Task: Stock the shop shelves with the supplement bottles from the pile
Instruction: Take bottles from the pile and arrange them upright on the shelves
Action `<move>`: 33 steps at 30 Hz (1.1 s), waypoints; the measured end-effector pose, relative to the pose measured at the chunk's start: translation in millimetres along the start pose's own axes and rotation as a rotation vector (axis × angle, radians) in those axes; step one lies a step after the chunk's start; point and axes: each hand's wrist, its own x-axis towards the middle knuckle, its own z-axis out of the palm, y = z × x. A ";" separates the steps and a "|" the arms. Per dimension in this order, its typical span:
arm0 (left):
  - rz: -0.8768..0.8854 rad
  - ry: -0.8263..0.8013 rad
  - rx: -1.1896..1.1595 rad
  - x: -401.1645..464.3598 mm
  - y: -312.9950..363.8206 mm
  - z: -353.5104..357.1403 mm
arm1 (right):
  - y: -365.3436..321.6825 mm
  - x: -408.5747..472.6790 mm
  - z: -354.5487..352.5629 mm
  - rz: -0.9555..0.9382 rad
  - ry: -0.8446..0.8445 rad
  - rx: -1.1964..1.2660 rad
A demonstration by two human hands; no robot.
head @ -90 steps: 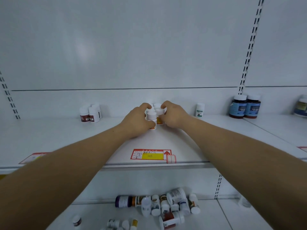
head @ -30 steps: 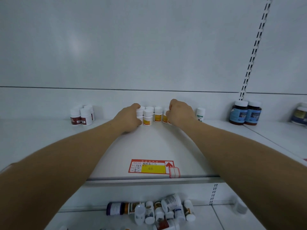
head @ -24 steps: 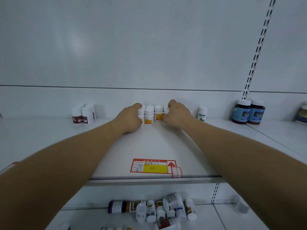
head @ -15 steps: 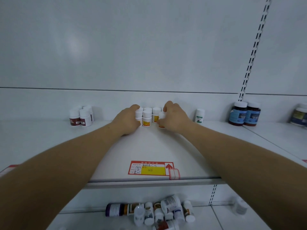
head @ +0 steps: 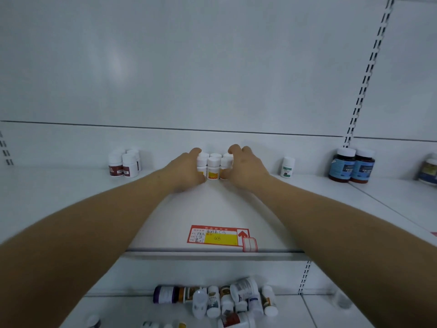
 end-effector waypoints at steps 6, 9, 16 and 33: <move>-0.042 -0.095 0.090 -65.6 10.7 -32.1 | -23.5 -23.9 -16.2 -0.143 -0.073 -0.083; -0.074 -0.112 0.124 -115.8 3.5 -43.9 | -51.8 -45.3 -12.6 -0.207 -0.119 -0.029; -0.156 -0.102 0.107 -233.2 -36.7 -70.6 | -137.2 -101.2 7.9 -0.394 -0.189 0.023; -0.417 -0.476 -0.078 -372.5 -187.6 71.6 | -192.9 -206.3 155.5 -0.446 -0.506 -0.024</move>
